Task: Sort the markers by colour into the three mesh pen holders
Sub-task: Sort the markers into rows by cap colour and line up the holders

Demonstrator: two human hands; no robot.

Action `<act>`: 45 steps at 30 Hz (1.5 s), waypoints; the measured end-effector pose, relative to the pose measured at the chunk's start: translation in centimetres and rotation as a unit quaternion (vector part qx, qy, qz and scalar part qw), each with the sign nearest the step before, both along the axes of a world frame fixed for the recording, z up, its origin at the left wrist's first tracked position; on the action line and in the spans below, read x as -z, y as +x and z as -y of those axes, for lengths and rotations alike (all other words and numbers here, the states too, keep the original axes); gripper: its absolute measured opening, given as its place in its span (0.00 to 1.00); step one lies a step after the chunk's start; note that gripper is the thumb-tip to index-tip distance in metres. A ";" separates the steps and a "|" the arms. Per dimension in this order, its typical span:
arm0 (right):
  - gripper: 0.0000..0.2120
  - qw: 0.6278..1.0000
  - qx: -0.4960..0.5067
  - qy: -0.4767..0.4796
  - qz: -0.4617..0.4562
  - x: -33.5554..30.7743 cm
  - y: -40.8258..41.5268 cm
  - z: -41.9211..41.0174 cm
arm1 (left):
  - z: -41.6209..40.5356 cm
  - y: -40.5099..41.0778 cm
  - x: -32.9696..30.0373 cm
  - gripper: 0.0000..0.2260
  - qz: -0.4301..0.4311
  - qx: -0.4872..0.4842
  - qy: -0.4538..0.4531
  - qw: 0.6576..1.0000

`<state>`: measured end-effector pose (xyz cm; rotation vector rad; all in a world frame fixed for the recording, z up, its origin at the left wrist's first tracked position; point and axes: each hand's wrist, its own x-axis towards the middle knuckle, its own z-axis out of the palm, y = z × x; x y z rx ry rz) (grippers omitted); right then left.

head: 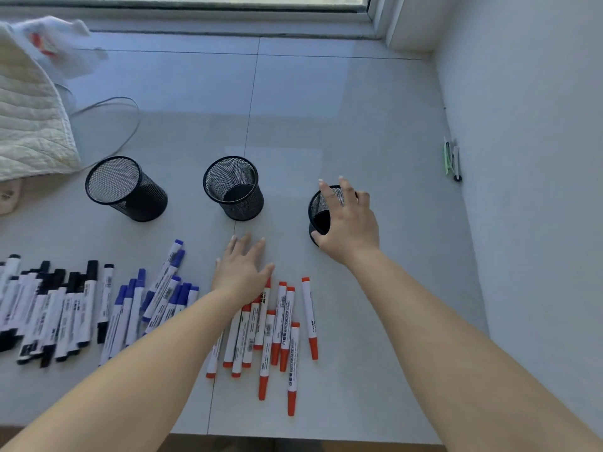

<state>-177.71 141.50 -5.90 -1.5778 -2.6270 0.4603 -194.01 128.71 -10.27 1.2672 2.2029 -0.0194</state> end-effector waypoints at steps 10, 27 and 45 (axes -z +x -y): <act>0.42 1.000 -0.011 0.003 0.017 0.0 -2.3 0.1 | 1.8 -0.5 -0.8 0.26 0.059 -0.020 0.045 0.997; 0.19 0.974 0.109 0.059 -0.192 1.0 0.4 11.8 | 8.0 0.0 -1.8 0.22 0.000 -0.085 0.145 0.986; 0.25 0.978 0.209 0.026 -0.013 6.9 -0.4 21.0 | 12.9 1.9 2.5 0.25 -0.014 -0.075 0.206 0.976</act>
